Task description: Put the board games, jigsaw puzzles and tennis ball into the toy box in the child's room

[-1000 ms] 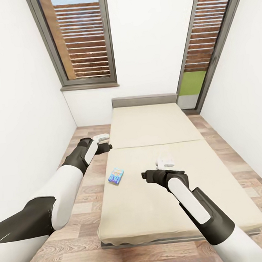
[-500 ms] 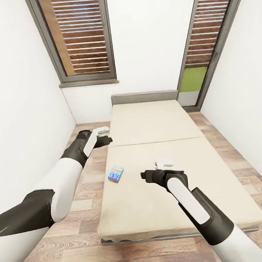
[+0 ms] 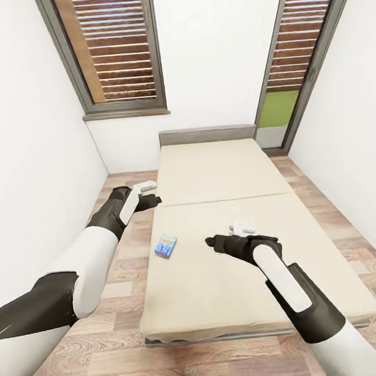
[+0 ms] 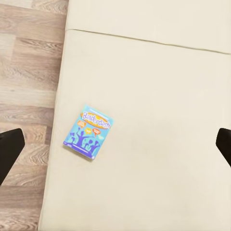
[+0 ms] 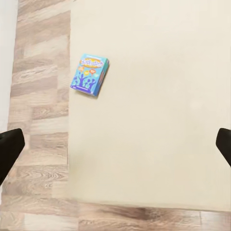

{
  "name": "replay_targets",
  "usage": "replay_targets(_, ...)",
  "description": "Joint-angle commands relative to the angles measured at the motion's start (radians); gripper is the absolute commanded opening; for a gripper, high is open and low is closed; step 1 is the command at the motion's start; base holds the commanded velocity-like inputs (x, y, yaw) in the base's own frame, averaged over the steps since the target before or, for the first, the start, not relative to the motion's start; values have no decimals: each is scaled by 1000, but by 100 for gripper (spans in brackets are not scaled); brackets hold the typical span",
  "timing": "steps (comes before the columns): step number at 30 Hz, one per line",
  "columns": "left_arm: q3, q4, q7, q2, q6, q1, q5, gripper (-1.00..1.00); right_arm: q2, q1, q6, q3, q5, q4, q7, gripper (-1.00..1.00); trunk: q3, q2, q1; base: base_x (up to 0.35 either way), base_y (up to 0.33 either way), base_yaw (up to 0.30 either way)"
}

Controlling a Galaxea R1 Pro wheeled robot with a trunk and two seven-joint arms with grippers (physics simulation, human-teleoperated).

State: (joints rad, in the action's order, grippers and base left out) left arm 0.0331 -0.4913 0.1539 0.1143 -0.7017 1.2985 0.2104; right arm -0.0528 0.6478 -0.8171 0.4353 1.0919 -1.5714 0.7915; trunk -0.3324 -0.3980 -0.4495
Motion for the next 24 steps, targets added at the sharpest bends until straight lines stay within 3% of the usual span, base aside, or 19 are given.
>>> replay_targets(1, 3, -1, 7, 1, -3, 1, 11, 100, -4, 1, -5, -50, 44, -1, -55, 100, -4, -2, -1, 0, 0, 0)
replay_targets(4, 3, -1, 6, 1, -3, 1, 11, 100, -23, -7, -26, -126, 104, 1, -186, 100, -9, -2, -1, 0, 0, 0)
replay_targets(5, 2, -1, 6, 1, -3, 1, 11, 100, -50, -23, -51, -171, 136, 2, -287, 100, -10, -2, -1, 0, 0, 0)
replay_targets(6, 2, -1, 5, 1, -3, 1, 11, 100, -66, -34, -64, -191, 148, 1, -339, 100, -12, -2, -1, 0, 0, 0)
replay_targets(8, 2, -1, 5, 1, -3, 1, 11, 100, -99, -58, -83, -229, 165, 0, -442, 100, -15, -2, -1, 0, 0, 0)
replay_targets(9, 2, -1, 5, 1, -2, 1, 11, 100, -131, -79, -93, -262, 176, 0, -539, 100, -17, -2, -1, 0, 0, 0)
replay_targets(14, 1, -1, 4, 2, -2, 1, 11, 100, -186, -108, -112, -335, 189, 3, -721, 100, -25, -2, -1, 0, 0, 0)
replay_targets(18, 1, -1, 4, 2, -2, 1, 11, 100, -202, -116, -137, -381, 194, 4, -775, 100, -32, -2, -1, 0, 0, 0)
replay_targets(24, 0, -1, 4, 2, 0, 1, 11, 100, -203, -118, -180, -398, 195, 4, -790, 100, -42, -2, -1, 0, 0, 0)
